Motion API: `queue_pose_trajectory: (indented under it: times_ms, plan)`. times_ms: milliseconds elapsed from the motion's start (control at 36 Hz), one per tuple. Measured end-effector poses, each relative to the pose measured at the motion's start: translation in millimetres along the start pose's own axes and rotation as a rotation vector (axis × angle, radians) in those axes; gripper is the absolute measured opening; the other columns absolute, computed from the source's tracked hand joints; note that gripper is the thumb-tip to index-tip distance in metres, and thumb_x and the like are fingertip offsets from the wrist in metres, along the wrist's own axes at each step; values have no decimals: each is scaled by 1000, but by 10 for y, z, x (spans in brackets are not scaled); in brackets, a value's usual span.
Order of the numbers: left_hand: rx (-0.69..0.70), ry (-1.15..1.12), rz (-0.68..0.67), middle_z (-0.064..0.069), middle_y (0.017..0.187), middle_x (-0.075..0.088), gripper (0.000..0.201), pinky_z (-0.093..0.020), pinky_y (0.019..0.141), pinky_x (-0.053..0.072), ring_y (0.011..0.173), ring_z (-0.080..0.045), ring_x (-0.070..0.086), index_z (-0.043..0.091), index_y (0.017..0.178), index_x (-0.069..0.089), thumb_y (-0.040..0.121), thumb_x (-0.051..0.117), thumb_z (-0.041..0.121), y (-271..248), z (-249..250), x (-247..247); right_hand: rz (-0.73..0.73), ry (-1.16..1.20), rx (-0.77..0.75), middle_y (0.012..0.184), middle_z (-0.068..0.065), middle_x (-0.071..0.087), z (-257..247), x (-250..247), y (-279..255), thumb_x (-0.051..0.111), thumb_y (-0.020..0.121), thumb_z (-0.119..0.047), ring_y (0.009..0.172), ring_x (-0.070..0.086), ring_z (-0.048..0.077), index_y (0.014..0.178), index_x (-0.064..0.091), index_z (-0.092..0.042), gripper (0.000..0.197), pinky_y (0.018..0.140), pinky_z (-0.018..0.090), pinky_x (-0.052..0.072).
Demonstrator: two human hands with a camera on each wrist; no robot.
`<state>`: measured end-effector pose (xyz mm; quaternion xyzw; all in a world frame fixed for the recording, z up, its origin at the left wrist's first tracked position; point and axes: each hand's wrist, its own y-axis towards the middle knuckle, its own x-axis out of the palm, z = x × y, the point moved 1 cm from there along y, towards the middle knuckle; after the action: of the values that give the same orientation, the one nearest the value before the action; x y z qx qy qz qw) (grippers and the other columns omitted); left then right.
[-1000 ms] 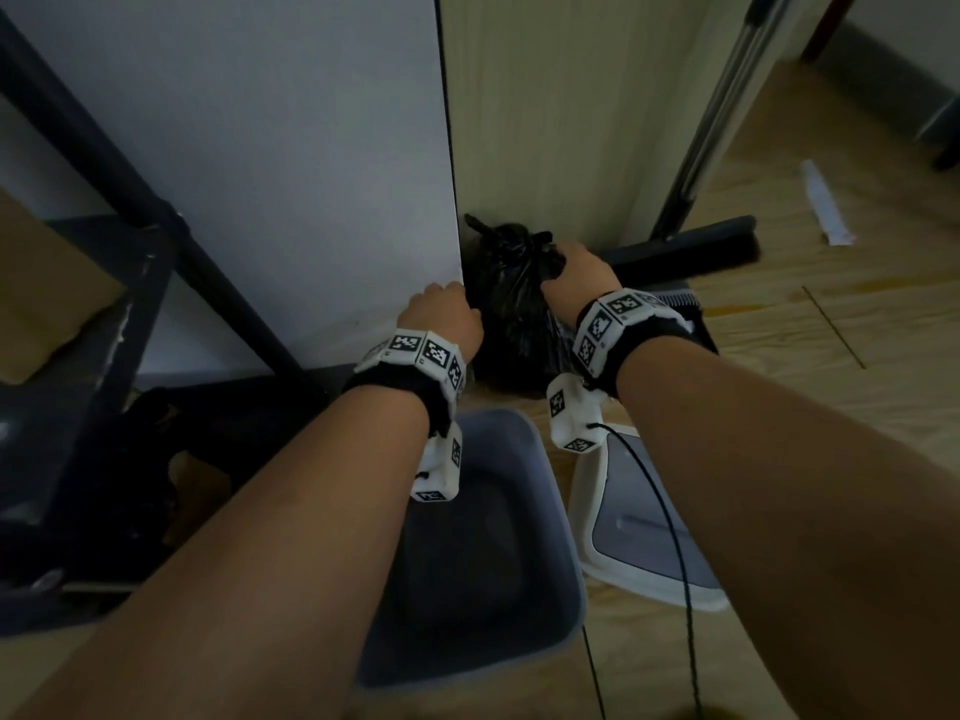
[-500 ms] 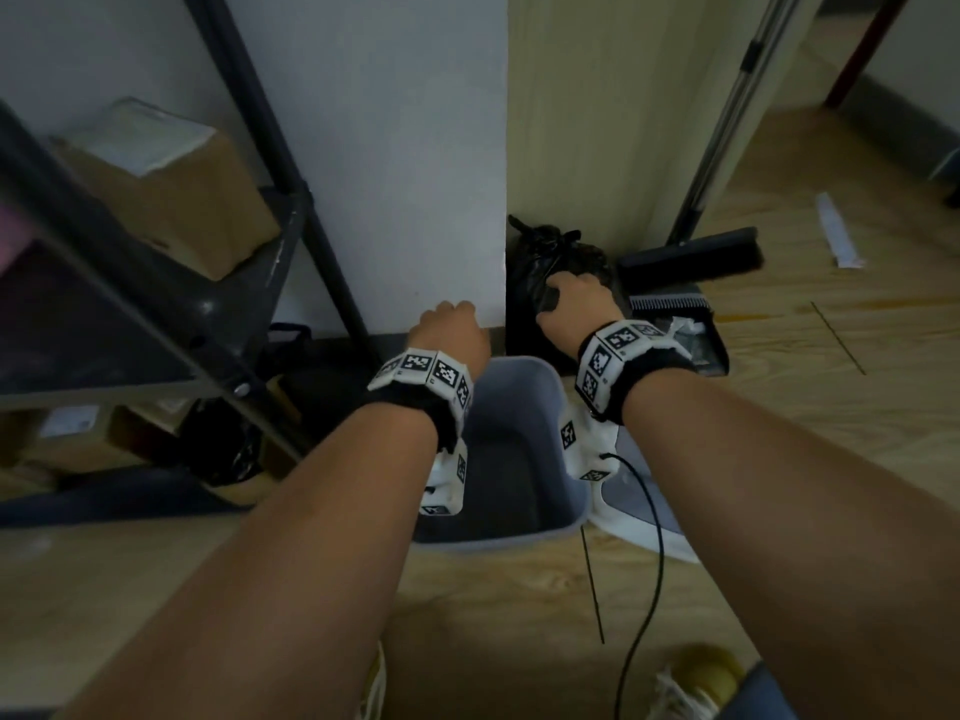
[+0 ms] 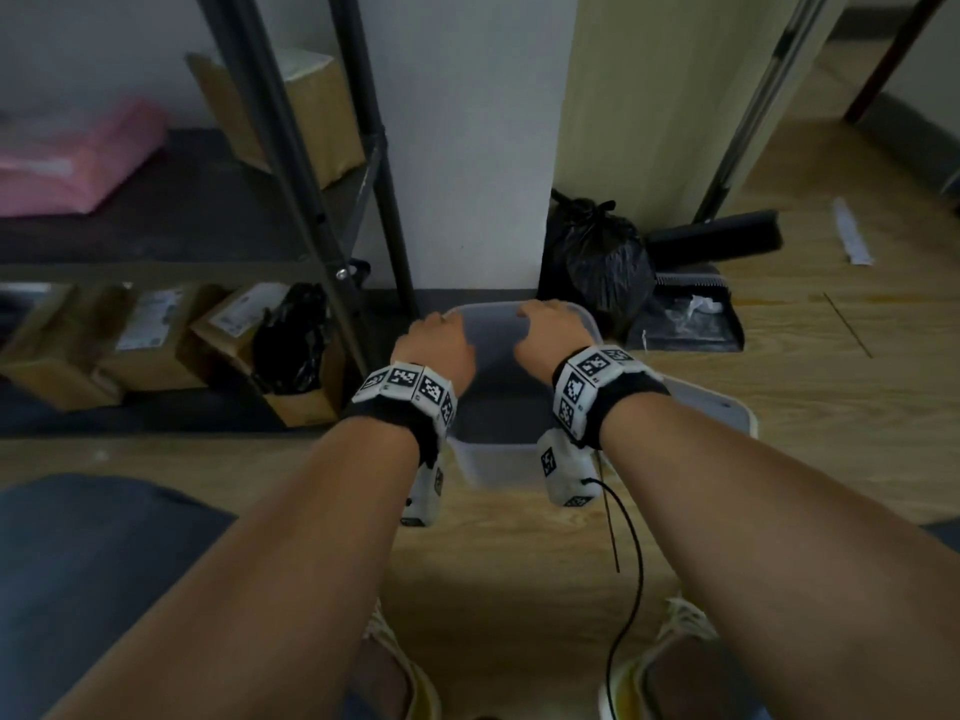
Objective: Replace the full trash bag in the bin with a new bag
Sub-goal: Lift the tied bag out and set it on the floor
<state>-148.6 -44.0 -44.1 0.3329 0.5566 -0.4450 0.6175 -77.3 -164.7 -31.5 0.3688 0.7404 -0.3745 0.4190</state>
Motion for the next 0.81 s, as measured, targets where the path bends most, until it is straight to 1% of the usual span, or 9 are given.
queue_pose_trajectory:
  times_ms: [167,278,361,417,500,639,694,750,805]
  plan:
    - [-73,-58,-70,-18,128,53,41,-43,97,46,117,-37,53,10,131,51,96,44,29,-222,-374,65,-57,-45,-57,145,16,38,-187,274,-241,49,92,-20,133,38,37,145,37,-15,55,108,49,38]
    - [-136,-40,-40,-16,134,51,43,-44,100,47,123,-35,51,10,135,48,96,45,27,-377,-591,60,-67,-60,-118,142,16,41,-340,406,-355,48,92,-19,130,40,37,142,40,-15,51,106,46,39]
    - [-181,-37,-49,-16,132,52,43,-44,97,48,120,-34,53,11,133,50,95,47,30,-498,-835,26,-76,-50,-170,137,17,45,-580,539,-474,50,91,-17,127,42,37,138,45,-13,48,104,45,40]
    - [-211,-24,-47,-16,129,53,42,-45,94,49,115,-34,55,10,130,52,94,47,32,-559,-1021,-4,-94,-20,-213,129,17,52,-789,636,-530,51,91,-17,119,51,35,131,50,-13,41,96,41,45]
    - [-284,0,-53,-16,132,50,44,-46,95,48,118,-34,52,10,133,48,95,47,32,-622,-1296,-77,-124,5,-259,121,11,60,-1072,751,-548,51,90,-20,108,59,29,126,53,-19,36,83,33,46]
    - [-404,-18,-54,-16,135,48,44,-46,96,48,119,-35,52,11,138,45,97,46,29,-658,-1809,-172,-150,5,-347,131,11,56,-1444,873,-520,52,90,-17,119,55,29,140,43,-19,51,94,35,46]
    - [-427,-46,-54,-17,130,53,39,-45,93,51,113,-35,56,9,130,51,96,47,28,-624,-2005,-152,-158,-1,-378,130,13,55,-1576,932,-462,52,90,-15,118,55,30,138,45,-18,48,92,34,46]
    - [-445,-89,-70,-18,120,60,31,-41,85,53,104,-35,60,5,117,56,96,46,25,-573,-2152,-131,-170,-21,-404,133,14,51,-1705,1002,-398,52,91,-15,120,53,31,142,40,-18,52,94,34,45]
    - [-461,-136,-83,-18,117,62,29,-37,78,49,104,-34,60,5,115,57,96,47,24,-490,-2246,-106,-172,-47,-423,139,15,46,-1816,1062,-332,52,92,-14,124,50,32,146,35,-19,57,100,36,44]
